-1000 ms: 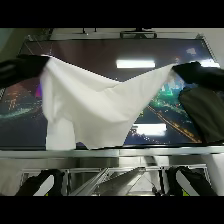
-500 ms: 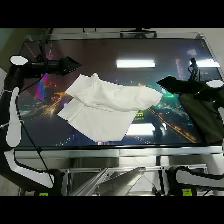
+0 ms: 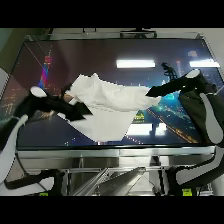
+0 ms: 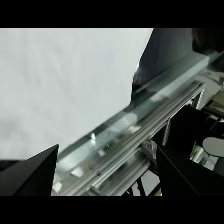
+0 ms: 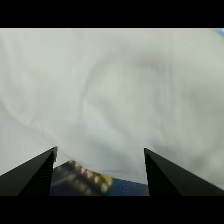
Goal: Fold the shirts.
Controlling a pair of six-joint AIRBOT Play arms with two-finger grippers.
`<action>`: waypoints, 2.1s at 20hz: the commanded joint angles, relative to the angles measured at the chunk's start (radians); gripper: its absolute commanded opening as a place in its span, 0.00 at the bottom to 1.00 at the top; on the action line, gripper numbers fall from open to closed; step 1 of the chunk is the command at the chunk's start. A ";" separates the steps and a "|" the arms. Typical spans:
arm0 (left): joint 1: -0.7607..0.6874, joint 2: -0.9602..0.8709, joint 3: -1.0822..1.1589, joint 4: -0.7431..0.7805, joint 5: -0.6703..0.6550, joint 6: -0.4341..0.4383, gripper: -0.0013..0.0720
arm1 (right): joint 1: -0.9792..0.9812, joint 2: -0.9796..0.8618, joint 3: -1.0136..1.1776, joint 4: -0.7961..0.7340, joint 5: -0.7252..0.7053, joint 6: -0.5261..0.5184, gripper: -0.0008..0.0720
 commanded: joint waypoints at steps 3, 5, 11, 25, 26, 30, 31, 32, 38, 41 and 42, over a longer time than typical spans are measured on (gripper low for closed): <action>-0.204 0.306 -0.512 -0.099 0.271 -0.132 0.90 | 0.180 -0.032 0.026 -0.209 -0.063 -0.131 0.87; -0.262 0.368 -0.579 -0.157 0.405 -0.150 0.90 | 0.230 -0.032 0.026 -0.293 -0.085 -0.130 0.87; -0.334 0.349 -0.602 -0.174 0.632 -0.162 0.90 | 0.304 -0.032 0.026 -0.328 -0.145 -0.130 0.87; -0.300 0.162 -0.313 -0.164 0.663 -0.002 0.04 | 0.417 0.007 0.027 -0.439 -0.072 -0.129 0.87; -0.281 0.162 -0.305 -0.164 0.657 0.000 0.05 | 0.423 0.011 0.027 -0.443 -0.079 -0.126 0.87; -0.188 0.162 -0.299 -0.165 0.555 0.041 0.05 | 0.439 -0.005 0.027 -0.449 -0.120 -0.127 0.87; -0.160 0.162 -0.299 -0.166 0.531 0.049 0.05 | 0.445 -0.010 0.027 -0.460 -0.130 -0.127 0.87; -0.138 0.162 -0.299 -0.166 0.508 0.059 0.05 | 0.455 -0.013 0.027 -0.486 -0.140 -0.127 0.87; -0.099 0.162 -0.299 -0.166 0.428 0.068 0.05 | 0.500 -0.034 0.028 -0.586 -0.206 -0.126 0.86; -0.099 0.162 -0.299 -0.166 0.412 0.068 0.05 | 0.502 -0.057 0.027 -0.621 -0.208 -0.101 0.78; -0.099 0.162 -0.299 -0.166 0.407 0.074 0.05 | 0.504 -0.063 0.027 -0.648 -0.208 -0.071 0.78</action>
